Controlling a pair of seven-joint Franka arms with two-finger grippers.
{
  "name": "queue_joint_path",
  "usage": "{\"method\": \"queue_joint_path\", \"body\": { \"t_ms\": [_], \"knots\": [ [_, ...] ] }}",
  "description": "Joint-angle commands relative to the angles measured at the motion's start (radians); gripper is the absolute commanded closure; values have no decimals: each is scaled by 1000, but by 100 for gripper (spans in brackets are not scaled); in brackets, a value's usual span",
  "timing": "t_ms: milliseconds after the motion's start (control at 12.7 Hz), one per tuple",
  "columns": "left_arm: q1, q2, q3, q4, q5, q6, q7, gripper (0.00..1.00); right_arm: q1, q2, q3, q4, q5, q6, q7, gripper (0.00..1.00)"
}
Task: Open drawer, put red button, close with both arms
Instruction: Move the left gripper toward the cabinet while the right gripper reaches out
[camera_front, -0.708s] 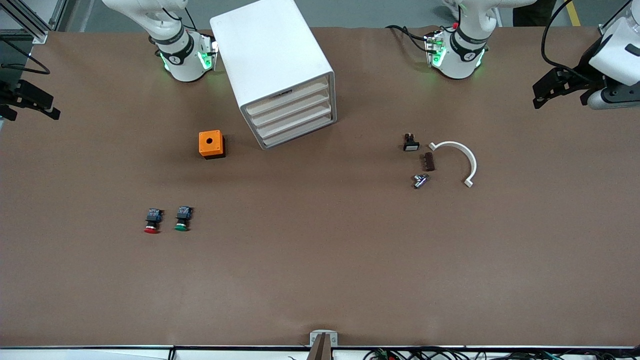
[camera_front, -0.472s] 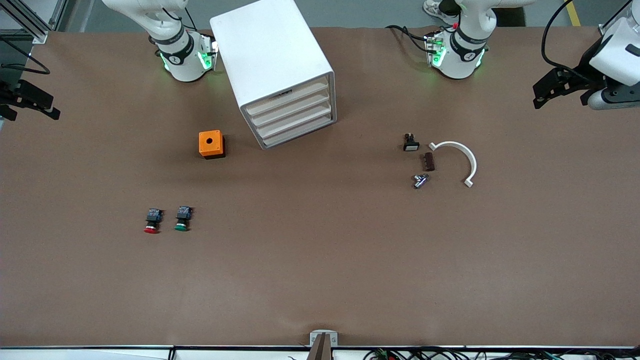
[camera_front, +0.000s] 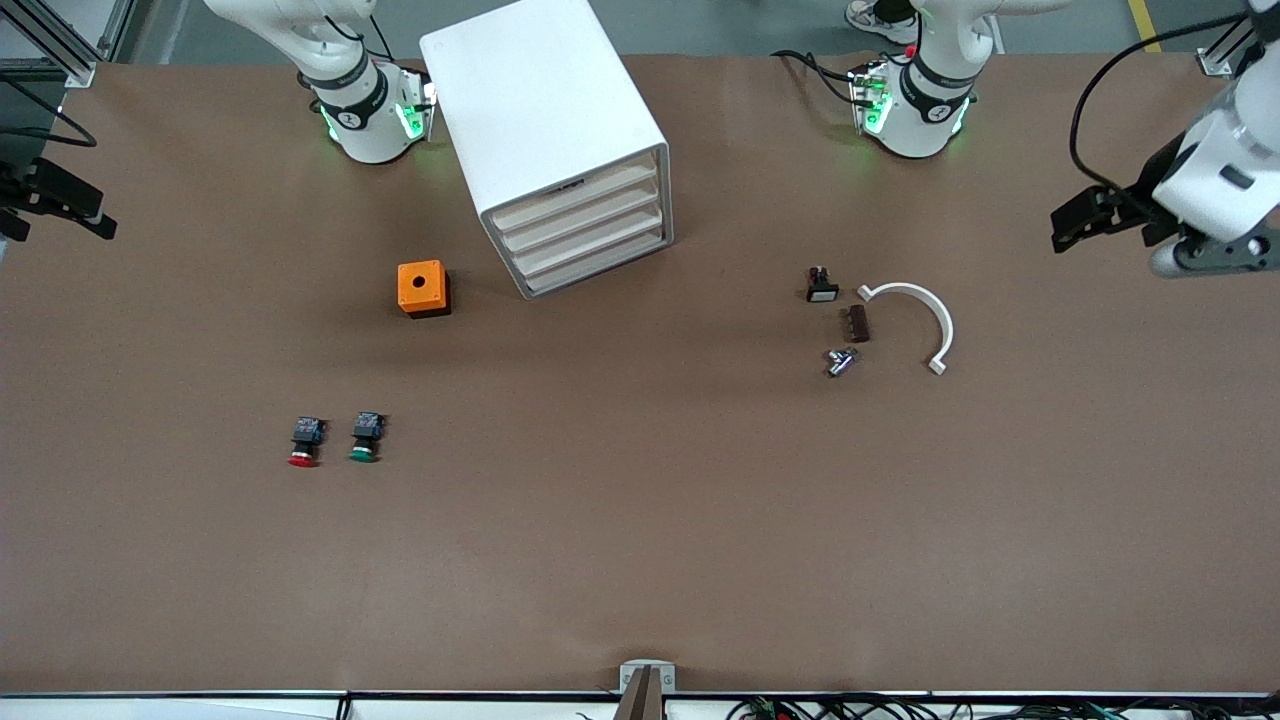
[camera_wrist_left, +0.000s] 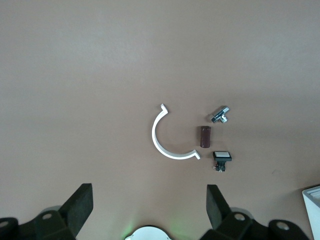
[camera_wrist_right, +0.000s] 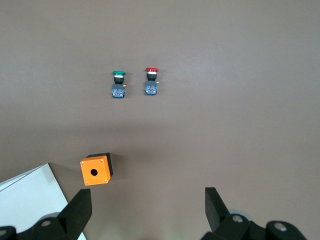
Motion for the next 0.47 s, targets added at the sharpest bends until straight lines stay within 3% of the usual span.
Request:
{"method": "queue_joint_path", "body": {
  "t_ms": [0,157,393],
  "knots": [
    [-6,92,-7,43,-18,19,-5,0,-23,12,15,36,4,-5,-10,0],
    [-22,138,-19,42,-19,65,-81,0,-20,55,15,41,4,-7,-10,0],
    [-78,219,-33,42,-22,133,-266,0,-21,208,15,80,5,1,-11,0]
  ]
}}
